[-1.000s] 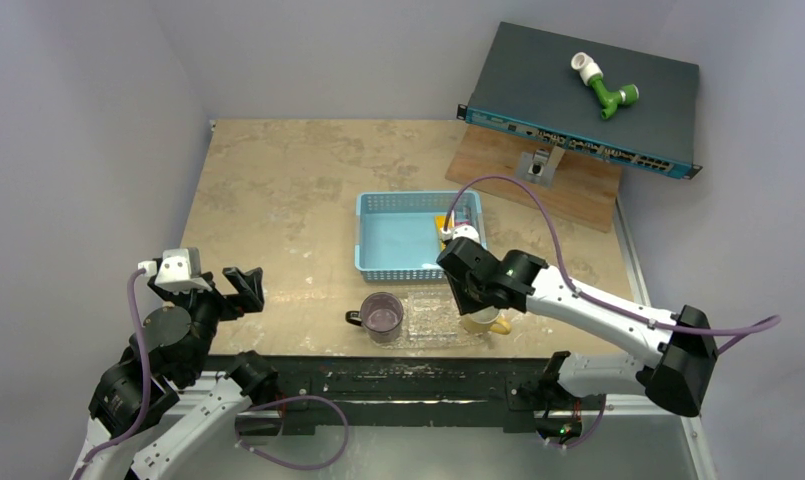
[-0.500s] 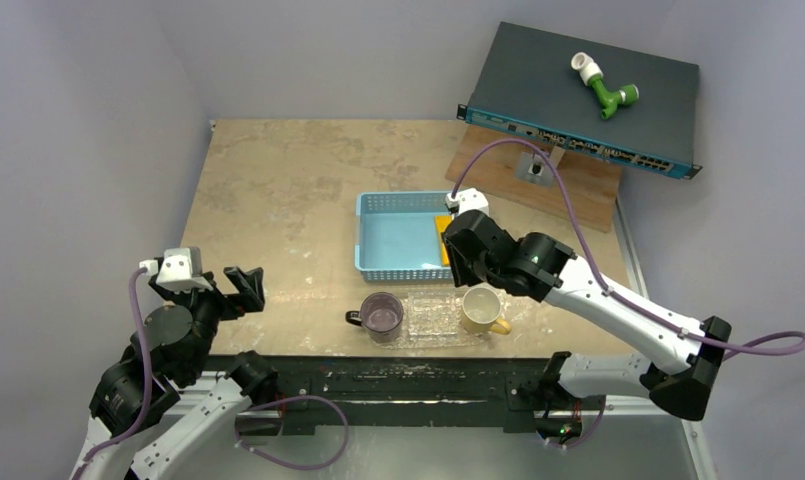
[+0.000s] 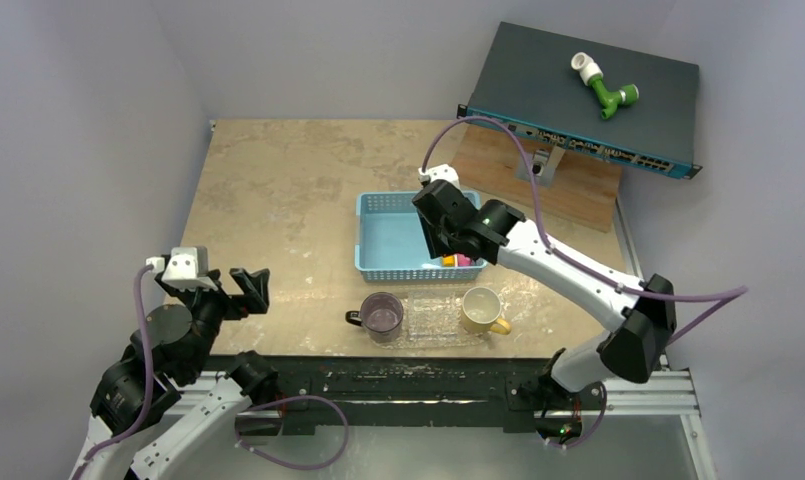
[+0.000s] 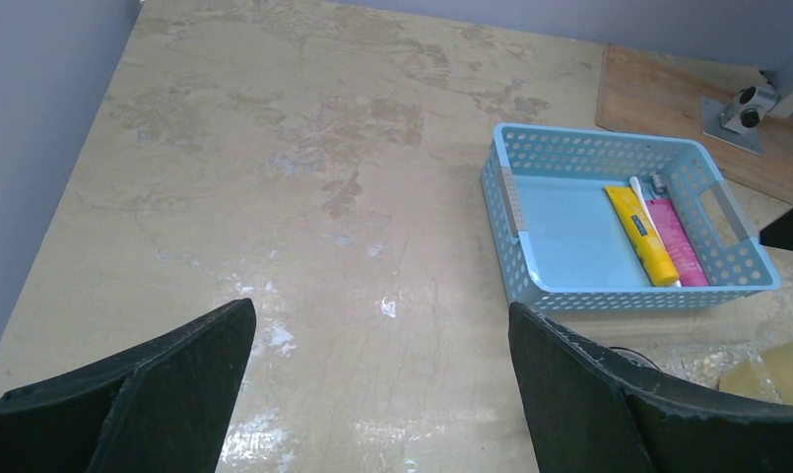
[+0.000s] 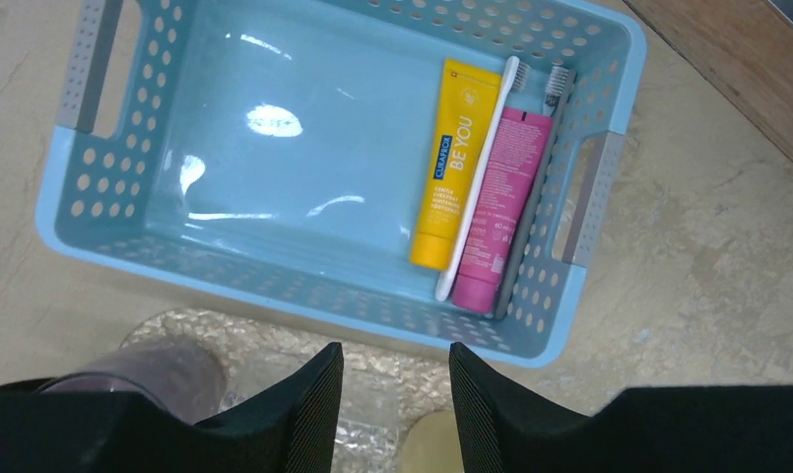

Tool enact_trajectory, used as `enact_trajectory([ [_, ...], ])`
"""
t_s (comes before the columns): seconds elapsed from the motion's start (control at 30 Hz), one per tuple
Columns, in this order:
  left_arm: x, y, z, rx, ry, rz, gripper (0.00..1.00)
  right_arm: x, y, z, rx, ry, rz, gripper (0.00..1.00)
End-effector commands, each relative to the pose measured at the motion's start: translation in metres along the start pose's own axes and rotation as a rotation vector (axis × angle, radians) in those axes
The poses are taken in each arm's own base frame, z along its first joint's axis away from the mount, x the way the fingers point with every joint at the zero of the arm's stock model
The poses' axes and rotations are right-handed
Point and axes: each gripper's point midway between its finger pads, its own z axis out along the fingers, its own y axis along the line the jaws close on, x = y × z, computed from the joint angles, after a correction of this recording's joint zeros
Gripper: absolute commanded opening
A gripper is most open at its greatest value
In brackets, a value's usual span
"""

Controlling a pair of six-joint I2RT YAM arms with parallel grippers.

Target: Prepare toiletry sets of a toothbrush and toothpaste on the tray

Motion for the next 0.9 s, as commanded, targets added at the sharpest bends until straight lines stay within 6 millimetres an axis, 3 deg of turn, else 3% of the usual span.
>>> enact_trajectory([
  [0.0,-0.002,-0.018,0.006,0.076,-0.002,0.032,1.00,-0.022,0.002,0.023,-0.003,-0.036,0.051,0.46],
  [0.3,0.002,-0.027,0.010,0.111,0.025,0.061,1.00,-0.005,-0.009,0.096,0.027,0.078,0.093,0.51],
  [0.47,0.001,-0.027,0.009,0.117,0.019,0.059,1.00,0.009,-0.011,0.127,0.018,0.124,0.119,0.51],
  [0.87,0.001,-0.027,0.007,0.127,0.017,0.054,1.00,0.019,-0.021,0.162,0.045,0.161,0.164,0.51],
])
